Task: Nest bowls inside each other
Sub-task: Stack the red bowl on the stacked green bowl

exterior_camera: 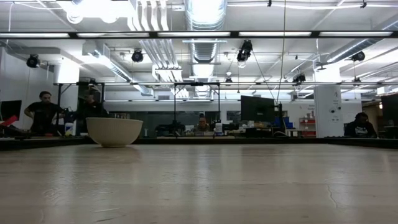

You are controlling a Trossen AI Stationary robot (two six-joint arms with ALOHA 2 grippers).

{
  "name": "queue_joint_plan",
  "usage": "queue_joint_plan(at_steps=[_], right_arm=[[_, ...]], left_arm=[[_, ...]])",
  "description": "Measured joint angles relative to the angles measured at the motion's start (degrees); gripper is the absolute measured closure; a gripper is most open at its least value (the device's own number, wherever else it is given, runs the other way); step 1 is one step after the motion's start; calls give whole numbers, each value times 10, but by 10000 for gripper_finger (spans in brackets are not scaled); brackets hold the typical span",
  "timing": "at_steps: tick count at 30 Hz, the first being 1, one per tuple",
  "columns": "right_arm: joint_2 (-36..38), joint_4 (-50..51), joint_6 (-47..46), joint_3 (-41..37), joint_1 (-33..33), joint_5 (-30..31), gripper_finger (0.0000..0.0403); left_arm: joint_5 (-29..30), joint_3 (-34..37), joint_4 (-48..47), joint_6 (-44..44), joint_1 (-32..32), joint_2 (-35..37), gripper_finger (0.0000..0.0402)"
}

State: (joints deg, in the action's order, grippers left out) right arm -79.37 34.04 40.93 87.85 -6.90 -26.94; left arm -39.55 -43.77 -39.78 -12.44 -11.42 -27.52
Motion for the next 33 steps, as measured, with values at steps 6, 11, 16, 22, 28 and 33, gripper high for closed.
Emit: queue_joint_plan(at_steps=[6,11,16,22,28,33], right_arm=[[0,0,0,0,0,0,351],[0,0,0,0,0,0,351],[0,0,0,0,0,0,351],[0,0,0,0,0,0,351],[0,0,0,0,0,0,351],[0,0,0,0,0,0,351]], left_arm=[[22,-1,-11,14,0,-28,243],[31,-1,-51,48,0,-62,243],[32,-1,-68,129,0,-86,243],[32,-2,-76,241,0,-94,243],[85,-9,-105,245,0,-98,243],[102,-44,-157,243,0,-112,243]])
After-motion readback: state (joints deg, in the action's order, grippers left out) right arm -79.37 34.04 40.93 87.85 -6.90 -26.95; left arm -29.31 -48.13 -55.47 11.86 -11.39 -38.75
